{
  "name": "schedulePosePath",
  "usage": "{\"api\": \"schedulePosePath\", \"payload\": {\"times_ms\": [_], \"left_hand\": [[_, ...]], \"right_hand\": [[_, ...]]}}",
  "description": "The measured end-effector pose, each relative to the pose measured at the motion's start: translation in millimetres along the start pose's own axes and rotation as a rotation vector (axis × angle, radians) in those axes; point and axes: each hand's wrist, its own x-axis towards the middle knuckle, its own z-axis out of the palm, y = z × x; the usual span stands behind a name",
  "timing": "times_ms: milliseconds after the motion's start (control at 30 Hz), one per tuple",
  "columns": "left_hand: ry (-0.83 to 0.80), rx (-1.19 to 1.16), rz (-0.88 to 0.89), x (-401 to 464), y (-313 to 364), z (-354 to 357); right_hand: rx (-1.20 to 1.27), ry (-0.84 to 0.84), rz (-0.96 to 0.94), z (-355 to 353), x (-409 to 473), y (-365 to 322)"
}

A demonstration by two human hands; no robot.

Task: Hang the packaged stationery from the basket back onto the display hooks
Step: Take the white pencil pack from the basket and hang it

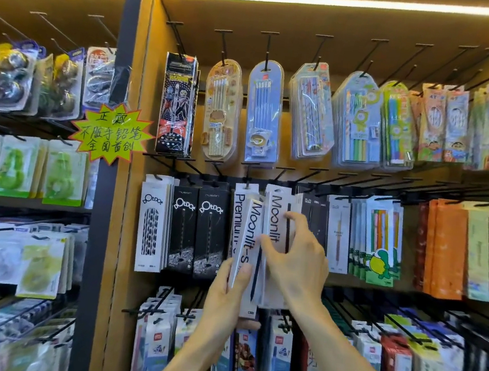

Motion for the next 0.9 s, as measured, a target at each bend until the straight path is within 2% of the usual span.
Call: {"api": "schedulePosePath", "payload": {"times_ms": [200,467,667,800,900], "left_hand": [[0.107,-0.031,0.143,5,-3,-8],[0.161,-0.055,0.079,8,-6,-16],[0.092,-0.128,0.046,9,-5,-20],[0.006,-0.052,0.048,6,-2,-20],[-0.012,-0.046,0.056,5,-6,-22]], "right_hand": [[-0.197,0.007,-0.078,7,33,-5],[-0.357,-0.006,-0.049,5,33,-14],[-0.435,-0.119,-0.009,26,51,-10],[-0.429,-0.166,0.011,45,54,-2],[-0.267,-0.104,0.066,37,38,2]]}}
